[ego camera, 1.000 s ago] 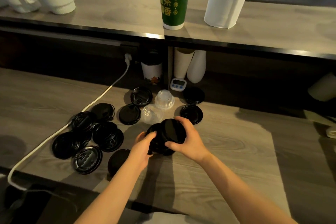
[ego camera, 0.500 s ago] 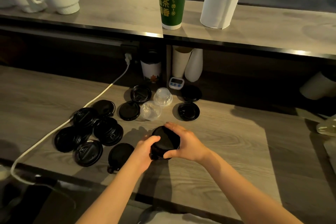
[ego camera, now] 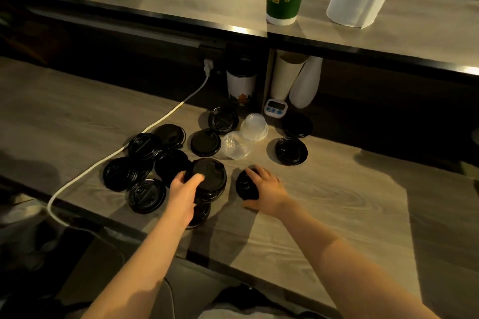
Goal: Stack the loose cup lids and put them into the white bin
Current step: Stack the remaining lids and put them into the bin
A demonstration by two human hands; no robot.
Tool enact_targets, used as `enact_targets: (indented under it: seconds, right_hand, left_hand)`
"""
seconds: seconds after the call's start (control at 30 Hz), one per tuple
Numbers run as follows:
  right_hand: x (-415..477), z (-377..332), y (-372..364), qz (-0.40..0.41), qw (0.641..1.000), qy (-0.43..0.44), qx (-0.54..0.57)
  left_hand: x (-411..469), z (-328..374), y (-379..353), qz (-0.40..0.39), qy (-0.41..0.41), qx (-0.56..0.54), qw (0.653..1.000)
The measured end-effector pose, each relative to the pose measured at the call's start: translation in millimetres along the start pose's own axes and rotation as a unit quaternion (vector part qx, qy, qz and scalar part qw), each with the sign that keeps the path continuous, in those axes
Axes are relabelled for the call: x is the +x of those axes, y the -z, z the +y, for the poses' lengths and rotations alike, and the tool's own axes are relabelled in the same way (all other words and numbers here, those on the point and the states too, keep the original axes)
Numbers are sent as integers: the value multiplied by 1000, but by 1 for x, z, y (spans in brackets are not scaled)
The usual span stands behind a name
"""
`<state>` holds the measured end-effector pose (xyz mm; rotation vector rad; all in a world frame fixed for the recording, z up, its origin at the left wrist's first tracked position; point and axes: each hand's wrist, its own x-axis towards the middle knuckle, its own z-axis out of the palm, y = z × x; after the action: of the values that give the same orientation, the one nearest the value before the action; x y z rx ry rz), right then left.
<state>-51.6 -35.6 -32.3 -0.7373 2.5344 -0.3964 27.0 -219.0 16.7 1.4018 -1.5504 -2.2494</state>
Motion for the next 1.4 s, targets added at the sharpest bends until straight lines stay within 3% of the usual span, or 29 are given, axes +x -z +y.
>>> enact_targets:
  seconds: [0.1, 0.33, 0.63, 1.07, 1.4]
  right_hand:
    - [2, 2, -10, 32, 999, 10, -42]
    - [-8, 14, 0, 88, 992, -5, 94]
    - [-67, 35, 43, 230, 927, -77, 286]
    - [-231, 125, 101, 462, 828, -171, 269]
    - [-353, 223, 142, 550, 768, -226, 240]
  left_hand:
    - [1, -2, -1, 2, 2, -15, 1000]
    - [1, -5, 0, -1, 8, -45, 999]
    - [-20, -3, -61, -99, 28, -29, 994]
    - [-122, -30, -220, -342, 8, 64, 938]
    - [-238, -75, -339, -433, -26, 106, 895]
